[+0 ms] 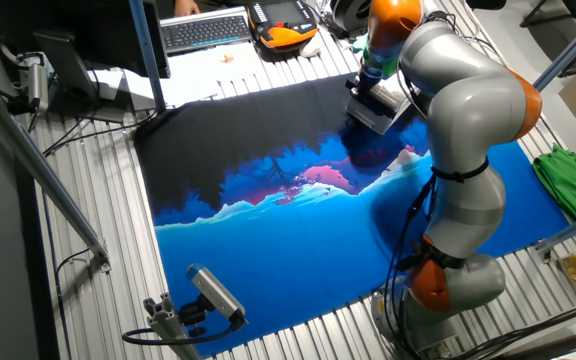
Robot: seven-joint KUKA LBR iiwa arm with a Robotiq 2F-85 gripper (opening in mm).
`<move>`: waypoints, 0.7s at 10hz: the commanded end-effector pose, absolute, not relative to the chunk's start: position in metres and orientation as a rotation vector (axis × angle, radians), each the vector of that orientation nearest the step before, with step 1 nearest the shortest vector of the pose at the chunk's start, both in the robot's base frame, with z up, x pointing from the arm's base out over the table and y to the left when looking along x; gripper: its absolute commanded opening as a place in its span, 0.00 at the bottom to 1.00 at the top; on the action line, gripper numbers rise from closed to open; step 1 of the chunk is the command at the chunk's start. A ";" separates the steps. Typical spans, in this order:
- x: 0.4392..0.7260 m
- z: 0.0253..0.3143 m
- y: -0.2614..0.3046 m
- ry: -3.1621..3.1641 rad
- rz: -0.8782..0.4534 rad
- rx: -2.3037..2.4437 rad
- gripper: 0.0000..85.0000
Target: Grasp the handle and open the drawer
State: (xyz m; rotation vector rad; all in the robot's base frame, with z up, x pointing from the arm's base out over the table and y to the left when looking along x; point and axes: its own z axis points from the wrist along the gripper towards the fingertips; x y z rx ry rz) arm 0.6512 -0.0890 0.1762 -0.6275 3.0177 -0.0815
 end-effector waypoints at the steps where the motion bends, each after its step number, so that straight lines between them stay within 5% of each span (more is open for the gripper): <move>1: 0.651 0.175 -0.089 3.017 -0.086 -0.630 0.00; 7: 0.651 0.174 -0.088 3.013 -0.095 -0.643 0.00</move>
